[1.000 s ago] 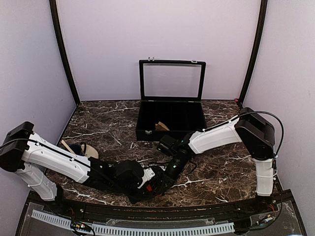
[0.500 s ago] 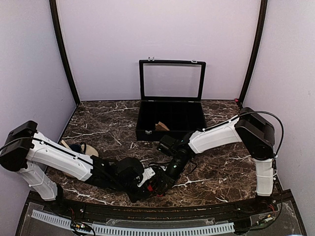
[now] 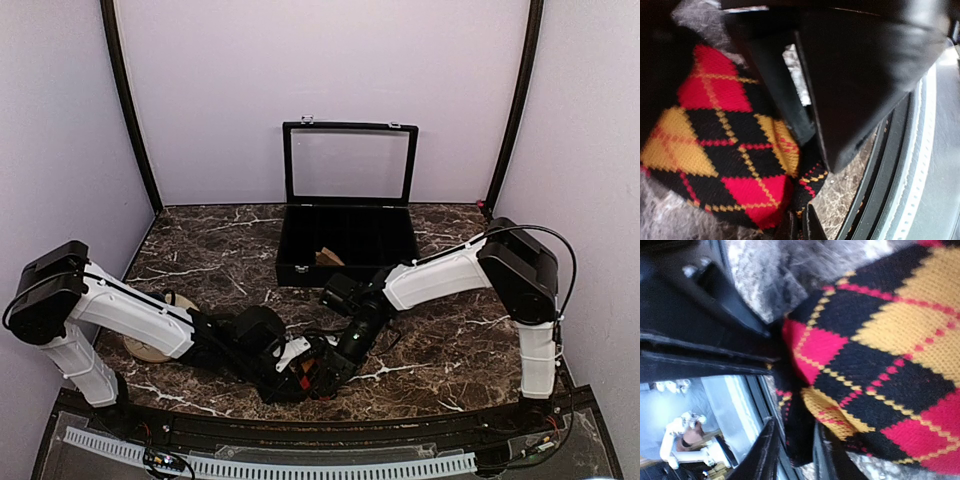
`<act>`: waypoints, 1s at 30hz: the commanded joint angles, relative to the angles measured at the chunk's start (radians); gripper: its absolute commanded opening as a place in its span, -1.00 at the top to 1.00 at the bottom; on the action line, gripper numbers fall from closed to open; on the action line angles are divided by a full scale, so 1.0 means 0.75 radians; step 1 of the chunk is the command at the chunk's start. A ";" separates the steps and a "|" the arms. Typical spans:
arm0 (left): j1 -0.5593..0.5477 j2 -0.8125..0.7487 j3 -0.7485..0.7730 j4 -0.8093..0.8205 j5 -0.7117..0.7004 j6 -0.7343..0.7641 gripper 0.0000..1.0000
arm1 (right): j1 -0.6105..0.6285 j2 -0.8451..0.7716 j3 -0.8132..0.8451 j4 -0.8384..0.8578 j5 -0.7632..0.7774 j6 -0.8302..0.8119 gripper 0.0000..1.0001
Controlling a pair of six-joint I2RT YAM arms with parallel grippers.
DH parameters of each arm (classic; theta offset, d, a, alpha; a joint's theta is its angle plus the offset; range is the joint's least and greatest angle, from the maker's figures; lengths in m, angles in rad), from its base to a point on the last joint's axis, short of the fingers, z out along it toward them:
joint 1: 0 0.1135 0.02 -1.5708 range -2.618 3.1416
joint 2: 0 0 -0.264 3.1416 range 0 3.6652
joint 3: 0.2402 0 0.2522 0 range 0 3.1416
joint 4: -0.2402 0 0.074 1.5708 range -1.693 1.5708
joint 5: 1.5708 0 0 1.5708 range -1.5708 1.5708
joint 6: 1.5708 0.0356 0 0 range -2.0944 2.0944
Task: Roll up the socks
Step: Roll the sock at the center of the board.
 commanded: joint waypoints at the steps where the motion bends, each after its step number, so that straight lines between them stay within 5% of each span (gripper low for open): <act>1: 0.034 0.038 0.030 -0.015 0.144 -0.018 1.00 | -0.026 0.025 -0.039 -0.043 0.191 0.014 0.42; 30: 0.205 0.232 0.071 0.013 0.482 -0.164 1.00 | -0.136 -0.179 -0.227 0.268 0.312 0.143 0.30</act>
